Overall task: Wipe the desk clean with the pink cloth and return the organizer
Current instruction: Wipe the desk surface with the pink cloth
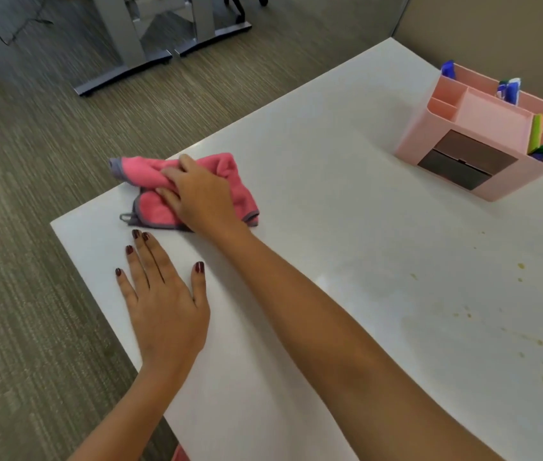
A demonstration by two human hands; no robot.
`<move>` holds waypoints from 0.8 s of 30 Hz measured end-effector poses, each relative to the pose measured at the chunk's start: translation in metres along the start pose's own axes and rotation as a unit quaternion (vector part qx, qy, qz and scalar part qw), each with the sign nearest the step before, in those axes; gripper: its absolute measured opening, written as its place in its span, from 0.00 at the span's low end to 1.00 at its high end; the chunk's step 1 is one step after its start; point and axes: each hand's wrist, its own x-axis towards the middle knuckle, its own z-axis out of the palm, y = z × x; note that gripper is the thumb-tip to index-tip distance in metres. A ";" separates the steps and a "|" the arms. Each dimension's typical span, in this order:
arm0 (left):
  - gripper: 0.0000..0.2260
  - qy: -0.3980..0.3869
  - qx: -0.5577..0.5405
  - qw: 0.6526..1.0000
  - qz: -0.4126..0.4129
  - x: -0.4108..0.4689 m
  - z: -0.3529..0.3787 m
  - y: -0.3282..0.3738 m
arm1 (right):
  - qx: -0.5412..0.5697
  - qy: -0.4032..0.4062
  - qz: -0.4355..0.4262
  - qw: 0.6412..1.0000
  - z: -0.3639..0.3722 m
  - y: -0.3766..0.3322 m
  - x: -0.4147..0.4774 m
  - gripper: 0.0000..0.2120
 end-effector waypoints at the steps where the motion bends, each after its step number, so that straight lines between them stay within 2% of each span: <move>1: 0.33 0.001 -0.002 1.000 -0.001 0.000 0.000 0.000 | 0.003 0.004 -0.006 1.000 -0.004 0.001 -0.009 0.15; 3: 0.33 0.003 -0.003 1.000 0.000 -0.001 -0.001 -0.001 | -0.005 0.018 0.018 1.000 -0.018 0.013 -0.022 0.14; 6: 0.33 0.001 -0.005 1.000 0.007 -0.002 -0.002 -0.001 | -0.033 0.061 0.159 0.985 -0.049 0.051 -0.041 0.14; 9: 0.33 -0.003 -0.003 1.000 0.009 0.000 0.000 0.000 | -0.066 0.124 0.323 0.936 -0.075 0.090 -0.059 0.15; 11: 0.34 -0.004 -0.004 1.000 0.011 0.000 0.000 0.000 | -0.083 0.141 0.386 0.908 -0.080 0.092 -0.065 0.15; 13: 0.34 -0.002 -0.006 1.000 0.014 -0.001 0.000 0.000 | -0.109 0.129 0.375 0.912 -0.077 0.076 -0.070 0.15; 16: 0.34 0.004 -0.015 1.000 0.013 -0.001 0.000 0.000 | -0.075 0.080 0.242 0.964 -0.065 0.045 -0.095 0.15; 18: 0.33 0.005 -0.017 1.000 0.016 -0.001 -0.001 -0.001 | -0.053 0.066 0.184 0.979 -0.068 0.038 -0.120 0.14; 19: 0.33 0.006 -0.018 1.000 0.018 -0.002 0.000 -0.001 | -0.054 0.074 0.184 0.979 -0.072 0.041 -0.131 0.14; 21: 0.32 0.004 -0.021 1.000 0.015 -0.002 0.001 -0.001 | -0.076 0.112 0.237 0.962 -0.085 0.054 -0.149 0.14; 24: 0.32 0.001 -0.026 1.000 0.012 -0.003 0.000 -0.001 | -0.138 0.171 0.371 0.902 -0.107 0.087 -0.174 0.13</move>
